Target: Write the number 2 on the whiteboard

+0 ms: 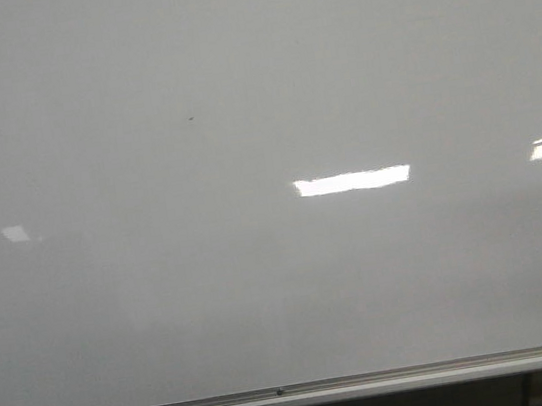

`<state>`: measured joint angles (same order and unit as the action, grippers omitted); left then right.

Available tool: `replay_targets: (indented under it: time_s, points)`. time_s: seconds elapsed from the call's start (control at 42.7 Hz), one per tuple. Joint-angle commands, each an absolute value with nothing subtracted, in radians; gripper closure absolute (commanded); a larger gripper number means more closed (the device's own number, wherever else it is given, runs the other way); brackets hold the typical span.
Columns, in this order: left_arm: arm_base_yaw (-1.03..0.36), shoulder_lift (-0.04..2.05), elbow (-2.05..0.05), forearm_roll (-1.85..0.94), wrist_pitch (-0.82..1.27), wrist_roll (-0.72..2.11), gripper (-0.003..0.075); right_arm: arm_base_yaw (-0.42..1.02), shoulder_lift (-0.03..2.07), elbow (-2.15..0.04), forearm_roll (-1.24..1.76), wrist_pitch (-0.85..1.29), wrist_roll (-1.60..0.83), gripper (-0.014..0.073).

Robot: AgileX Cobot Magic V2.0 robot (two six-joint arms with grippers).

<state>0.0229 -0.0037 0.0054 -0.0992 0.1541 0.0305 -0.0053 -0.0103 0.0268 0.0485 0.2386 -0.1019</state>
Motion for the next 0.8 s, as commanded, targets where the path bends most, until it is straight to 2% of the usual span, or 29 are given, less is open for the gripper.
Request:
replay_targets:
  time_s: [0.0,0.281,0.562,0.773]
  points:
    - [0.023,-0.022,0.029,-0.106,0.071,0.034,0.074,-0.012,-0.026,0.028,0.051,0.15,-0.113,0.0656]
    - [0.023,-0.022,0.029,-0.106,0.071,0.034,0.074,-0.012,-0.026,0.028,0.055,0.144,-0.113,0.0656]
    - [0.023,-0.022,0.029,-0.106,0.059,0.034,0.074,-0.012,-0.026,0.021,0.088,0.039,-0.113,0.0656]
    - [0.023,-0.022,0.022,-0.106,-0.139,0.034,0.0739,-0.012,-0.026,-0.093,0.102,0.081,-0.112,0.0656]
